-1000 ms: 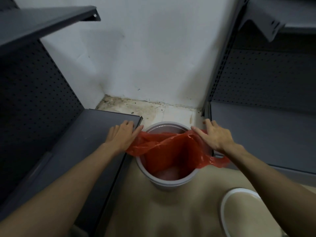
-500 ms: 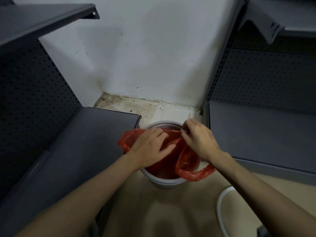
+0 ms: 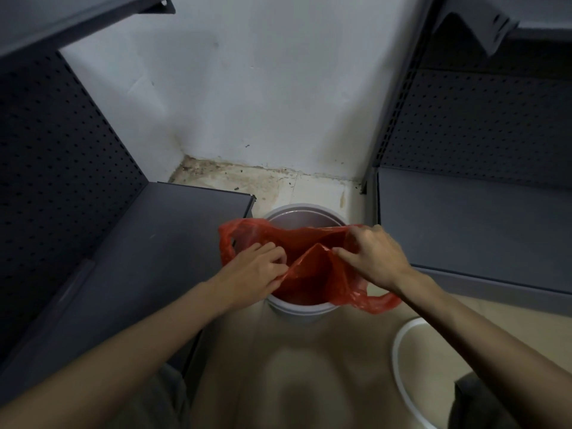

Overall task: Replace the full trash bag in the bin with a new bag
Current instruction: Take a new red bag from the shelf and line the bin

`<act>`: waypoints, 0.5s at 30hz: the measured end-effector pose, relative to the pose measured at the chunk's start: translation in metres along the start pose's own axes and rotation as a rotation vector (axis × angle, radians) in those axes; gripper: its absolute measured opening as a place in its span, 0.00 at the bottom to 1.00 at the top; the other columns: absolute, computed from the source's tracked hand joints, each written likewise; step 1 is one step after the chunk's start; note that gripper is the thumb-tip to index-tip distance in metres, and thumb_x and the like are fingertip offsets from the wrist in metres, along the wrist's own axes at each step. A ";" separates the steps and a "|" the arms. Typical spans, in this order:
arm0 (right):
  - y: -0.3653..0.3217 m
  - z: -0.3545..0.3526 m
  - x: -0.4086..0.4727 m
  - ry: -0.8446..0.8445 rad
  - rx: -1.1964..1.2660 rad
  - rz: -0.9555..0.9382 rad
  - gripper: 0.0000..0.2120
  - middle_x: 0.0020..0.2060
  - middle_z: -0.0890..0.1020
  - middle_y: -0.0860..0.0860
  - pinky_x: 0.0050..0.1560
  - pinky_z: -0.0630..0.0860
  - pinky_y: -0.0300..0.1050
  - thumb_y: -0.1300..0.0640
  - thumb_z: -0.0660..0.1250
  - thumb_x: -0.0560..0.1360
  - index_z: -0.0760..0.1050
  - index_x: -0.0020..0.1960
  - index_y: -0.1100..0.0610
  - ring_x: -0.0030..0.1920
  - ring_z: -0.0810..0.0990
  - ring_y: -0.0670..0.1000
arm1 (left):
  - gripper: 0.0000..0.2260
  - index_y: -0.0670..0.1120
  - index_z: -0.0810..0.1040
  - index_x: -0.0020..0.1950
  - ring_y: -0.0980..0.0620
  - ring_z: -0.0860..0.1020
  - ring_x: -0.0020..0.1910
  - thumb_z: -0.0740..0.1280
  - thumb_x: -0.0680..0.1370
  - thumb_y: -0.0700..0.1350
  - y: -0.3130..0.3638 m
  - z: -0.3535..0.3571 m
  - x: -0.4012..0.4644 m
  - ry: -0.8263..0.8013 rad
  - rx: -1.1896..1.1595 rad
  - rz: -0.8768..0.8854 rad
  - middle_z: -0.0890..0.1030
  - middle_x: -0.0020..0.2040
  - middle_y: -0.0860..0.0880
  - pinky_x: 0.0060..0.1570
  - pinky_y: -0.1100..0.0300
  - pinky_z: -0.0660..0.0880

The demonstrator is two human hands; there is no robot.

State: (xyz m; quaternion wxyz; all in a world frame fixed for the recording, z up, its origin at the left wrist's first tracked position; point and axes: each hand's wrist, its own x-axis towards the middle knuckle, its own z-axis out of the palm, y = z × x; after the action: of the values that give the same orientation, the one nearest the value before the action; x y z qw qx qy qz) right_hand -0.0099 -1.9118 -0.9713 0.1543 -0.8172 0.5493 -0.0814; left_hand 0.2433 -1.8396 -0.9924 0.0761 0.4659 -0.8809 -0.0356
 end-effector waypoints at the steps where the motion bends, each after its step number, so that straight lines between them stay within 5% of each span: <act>1: 0.000 0.001 -0.001 -0.005 -0.016 -0.004 0.25 0.48 0.81 0.52 0.51 0.74 0.53 0.32 0.60 0.73 0.75 0.48 0.54 0.53 0.75 0.56 | 0.08 0.48 0.81 0.49 0.56 0.72 0.50 0.63 0.79 0.48 0.003 -0.001 -0.004 -0.016 0.002 0.007 0.76 0.52 0.53 0.52 0.56 0.72; 4: -0.002 0.006 -0.008 -0.046 -0.064 -0.008 0.35 0.52 0.81 0.53 0.57 0.71 0.55 0.22 0.52 0.67 0.76 0.49 0.52 0.55 0.74 0.57 | 0.17 0.50 0.82 0.50 0.58 0.70 0.49 0.56 0.81 0.56 0.010 -0.002 -0.013 -0.064 -0.061 -0.032 0.74 0.52 0.55 0.54 0.60 0.68; 7: 0.000 0.015 -0.012 -0.123 -0.138 -0.029 0.46 0.62 0.76 0.55 0.64 0.65 0.57 0.19 0.51 0.62 0.72 0.64 0.53 0.61 0.71 0.57 | 0.24 0.48 0.83 0.50 0.60 0.70 0.49 0.50 0.82 0.58 0.016 -0.002 -0.021 0.010 -0.203 -0.156 0.74 0.52 0.57 0.55 0.63 0.65; 10: 0.006 0.022 -0.018 -0.196 -0.131 -0.051 0.57 0.72 0.67 0.55 0.72 0.58 0.58 0.16 0.51 0.58 0.59 0.75 0.55 0.70 0.64 0.58 | 0.19 0.45 0.84 0.47 0.57 0.73 0.49 0.58 0.81 0.54 0.012 -0.001 -0.027 0.160 -0.173 -0.194 0.78 0.52 0.53 0.56 0.59 0.70; 15: 0.020 0.030 -0.026 -0.248 -0.138 -0.068 0.63 0.78 0.54 0.54 0.76 0.50 0.57 0.15 0.51 0.56 0.46 0.79 0.54 0.77 0.54 0.57 | 0.13 0.47 0.82 0.46 0.50 0.75 0.59 0.71 0.73 0.57 -0.003 0.010 -0.040 0.212 -0.029 -0.187 0.78 0.58 0.47 0.66 0.49 0.69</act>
State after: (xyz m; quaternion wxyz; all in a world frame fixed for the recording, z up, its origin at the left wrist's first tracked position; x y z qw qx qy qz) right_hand -0.0284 -1.8903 -1.0053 0.1618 -0.8479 0.5021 0.0532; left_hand 0.2664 -1.8087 -1.0072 0.1717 0.5457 -0.8201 -0.0061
